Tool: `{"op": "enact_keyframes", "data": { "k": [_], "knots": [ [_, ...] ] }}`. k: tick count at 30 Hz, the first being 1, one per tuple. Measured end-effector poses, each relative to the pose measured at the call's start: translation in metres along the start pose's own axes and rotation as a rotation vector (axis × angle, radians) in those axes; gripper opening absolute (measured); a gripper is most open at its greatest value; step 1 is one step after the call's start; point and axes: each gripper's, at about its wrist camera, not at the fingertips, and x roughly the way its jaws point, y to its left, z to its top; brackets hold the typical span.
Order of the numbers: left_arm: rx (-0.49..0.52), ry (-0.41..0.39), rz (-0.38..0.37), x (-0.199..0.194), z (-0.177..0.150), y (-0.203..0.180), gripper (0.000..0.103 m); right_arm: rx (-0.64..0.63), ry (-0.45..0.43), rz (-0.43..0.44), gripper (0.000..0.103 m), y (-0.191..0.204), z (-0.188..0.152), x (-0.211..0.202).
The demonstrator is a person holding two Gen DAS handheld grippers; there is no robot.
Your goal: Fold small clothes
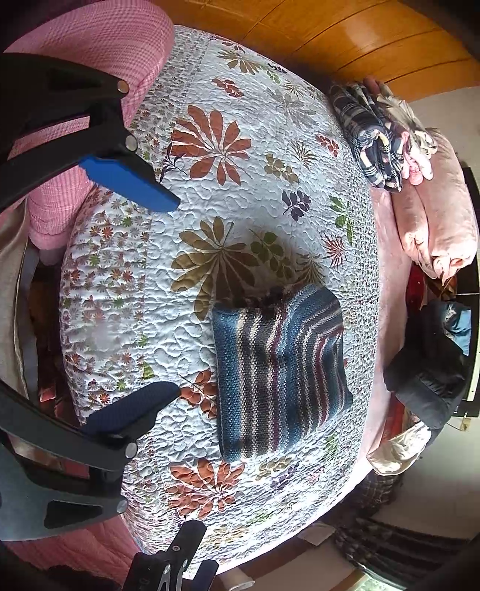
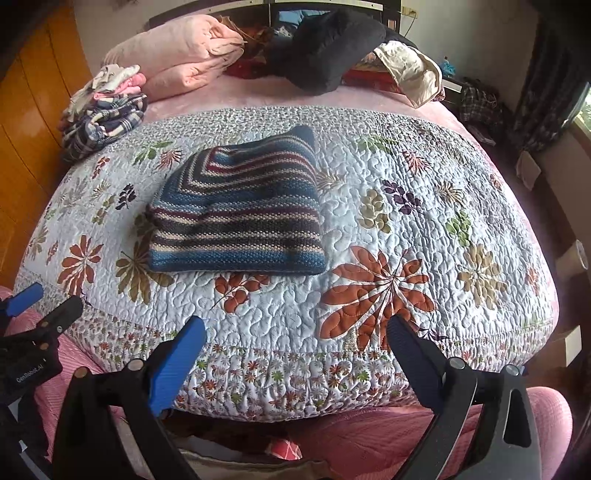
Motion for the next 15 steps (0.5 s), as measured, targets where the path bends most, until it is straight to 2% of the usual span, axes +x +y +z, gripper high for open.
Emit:
{"op": "enact_keyframes", "data": {
  "k": [15],
  "knots": [
    [0.031, -0.01, 0.015, 0.001, 0.007, -0.015, 0.092, 0.009, -0.006, 0.0, 0.099, -0.002, 0.004, 0.0]
  ]
}}
